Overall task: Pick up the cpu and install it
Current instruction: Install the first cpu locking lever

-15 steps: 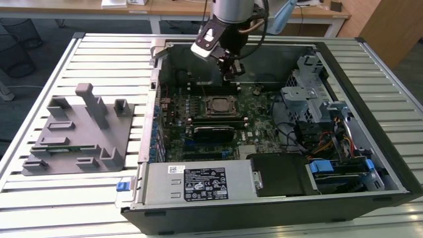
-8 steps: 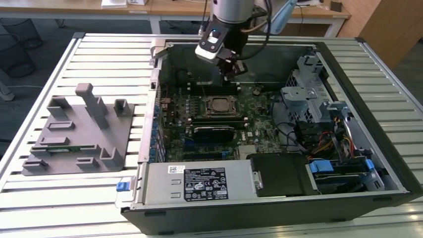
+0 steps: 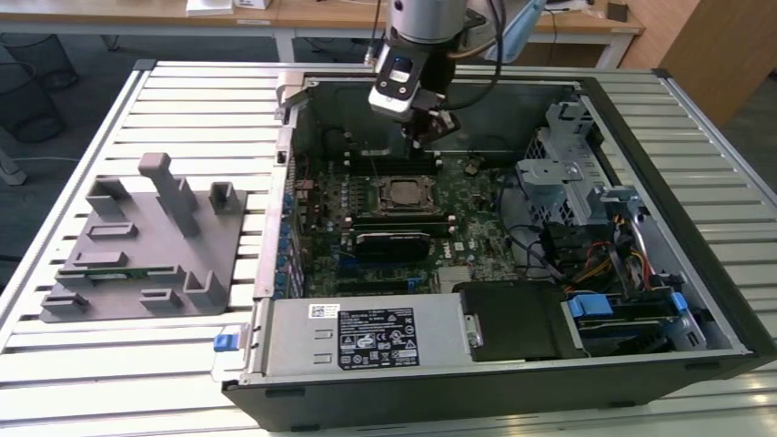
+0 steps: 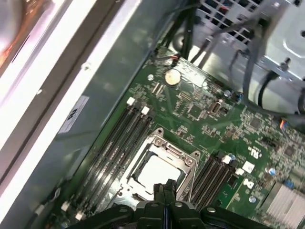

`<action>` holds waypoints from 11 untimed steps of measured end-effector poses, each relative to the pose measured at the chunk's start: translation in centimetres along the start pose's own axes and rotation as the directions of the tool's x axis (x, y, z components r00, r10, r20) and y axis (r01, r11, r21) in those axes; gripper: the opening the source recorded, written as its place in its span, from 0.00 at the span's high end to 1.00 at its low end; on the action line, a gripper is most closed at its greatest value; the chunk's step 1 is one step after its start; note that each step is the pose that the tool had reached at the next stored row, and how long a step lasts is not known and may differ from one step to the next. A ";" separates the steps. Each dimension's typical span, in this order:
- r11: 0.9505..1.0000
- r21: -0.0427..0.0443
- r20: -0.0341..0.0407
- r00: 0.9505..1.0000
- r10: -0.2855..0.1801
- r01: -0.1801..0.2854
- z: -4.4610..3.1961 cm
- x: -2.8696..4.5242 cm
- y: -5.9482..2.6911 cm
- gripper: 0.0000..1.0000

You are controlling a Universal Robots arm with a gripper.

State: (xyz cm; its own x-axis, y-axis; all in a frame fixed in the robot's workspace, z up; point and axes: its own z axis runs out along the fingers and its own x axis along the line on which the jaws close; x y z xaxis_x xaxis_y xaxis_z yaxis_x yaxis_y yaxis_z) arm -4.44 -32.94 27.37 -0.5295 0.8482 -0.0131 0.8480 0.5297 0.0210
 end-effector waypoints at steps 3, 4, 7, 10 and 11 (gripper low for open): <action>0.998 0.000 0.000 0.998 -0.056 0.056 0.01 0.00 0.00 0.89; 0.997 0.000 -0.001 0.997 -0.073 0.073 0.01 0.00 -0.01 0.89; 0.992 -0.001 -0.001 0.992 -0.127 0.127 0.03 0.00 -0.01 0.89; 0.983 -0.001 -0.001 0.983 -0.182 0.182 0.04 0.00 -0.01 0.89; 0.980 -0.001 -0.002 0.980 -0.199 0.199 0.05 0.01 -0.01 0.89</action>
State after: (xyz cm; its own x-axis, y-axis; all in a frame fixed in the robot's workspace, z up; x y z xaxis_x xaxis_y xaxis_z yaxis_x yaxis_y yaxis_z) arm -4.45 -32.94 27.32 -0.6878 0.7257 -0.0154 0.7255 0.6880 0.0192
